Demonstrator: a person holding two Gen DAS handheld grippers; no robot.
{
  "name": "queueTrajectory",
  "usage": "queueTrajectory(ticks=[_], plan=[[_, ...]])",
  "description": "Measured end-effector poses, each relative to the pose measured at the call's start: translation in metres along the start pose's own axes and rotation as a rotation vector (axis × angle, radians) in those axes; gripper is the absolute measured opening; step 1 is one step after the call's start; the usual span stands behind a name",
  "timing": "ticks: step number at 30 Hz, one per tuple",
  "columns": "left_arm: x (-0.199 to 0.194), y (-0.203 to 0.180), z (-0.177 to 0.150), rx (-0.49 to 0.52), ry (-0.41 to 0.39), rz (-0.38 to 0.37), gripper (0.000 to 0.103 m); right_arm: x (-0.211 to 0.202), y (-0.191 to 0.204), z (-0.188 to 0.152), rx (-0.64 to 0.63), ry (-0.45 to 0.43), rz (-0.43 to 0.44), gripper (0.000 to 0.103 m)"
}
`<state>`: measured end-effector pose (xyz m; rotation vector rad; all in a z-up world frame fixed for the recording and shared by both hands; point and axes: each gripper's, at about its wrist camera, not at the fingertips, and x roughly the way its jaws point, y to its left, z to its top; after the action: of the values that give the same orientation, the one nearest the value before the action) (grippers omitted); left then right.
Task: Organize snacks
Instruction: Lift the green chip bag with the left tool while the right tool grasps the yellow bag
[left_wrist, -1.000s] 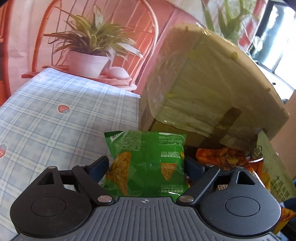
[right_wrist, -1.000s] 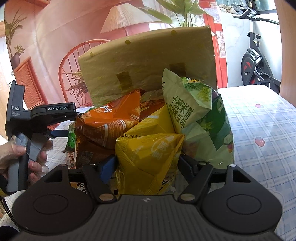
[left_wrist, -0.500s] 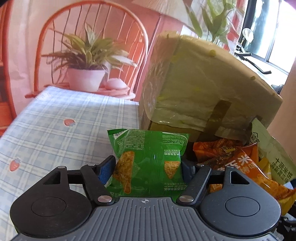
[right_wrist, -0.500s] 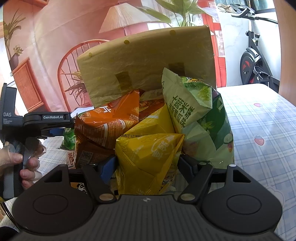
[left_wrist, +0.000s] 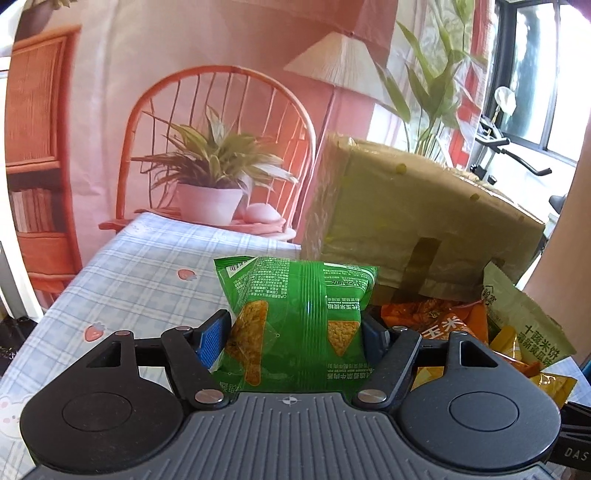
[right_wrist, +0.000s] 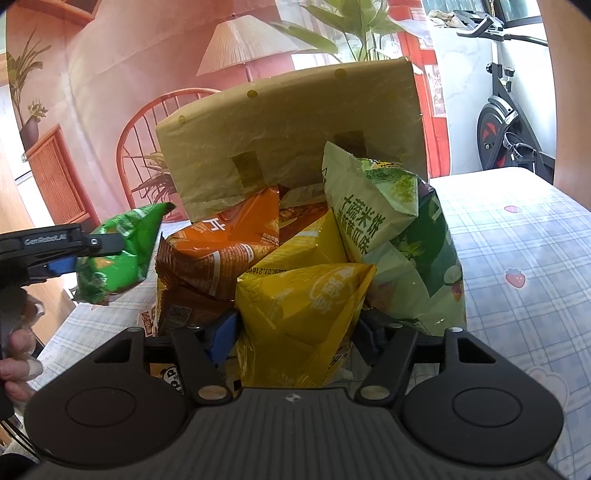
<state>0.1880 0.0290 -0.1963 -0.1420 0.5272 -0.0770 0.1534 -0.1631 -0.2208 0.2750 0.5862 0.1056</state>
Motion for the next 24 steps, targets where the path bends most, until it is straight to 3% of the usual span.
queueTrajectory(ticks=[14, 24], plan=[[-0.037, -0.009, -0.006, 0.036, -0.06, -0.04, 0.075, -0.024, 0.007, 0.004, -0.014, -0.049, -0.003, 0.065], [-0.069, -0.016, 0.015, 0.052, -0.144, -0.064, 0.075, -0.055, 0.014, 0.023, -0.043, -0.129, 0.015, 0.063]])
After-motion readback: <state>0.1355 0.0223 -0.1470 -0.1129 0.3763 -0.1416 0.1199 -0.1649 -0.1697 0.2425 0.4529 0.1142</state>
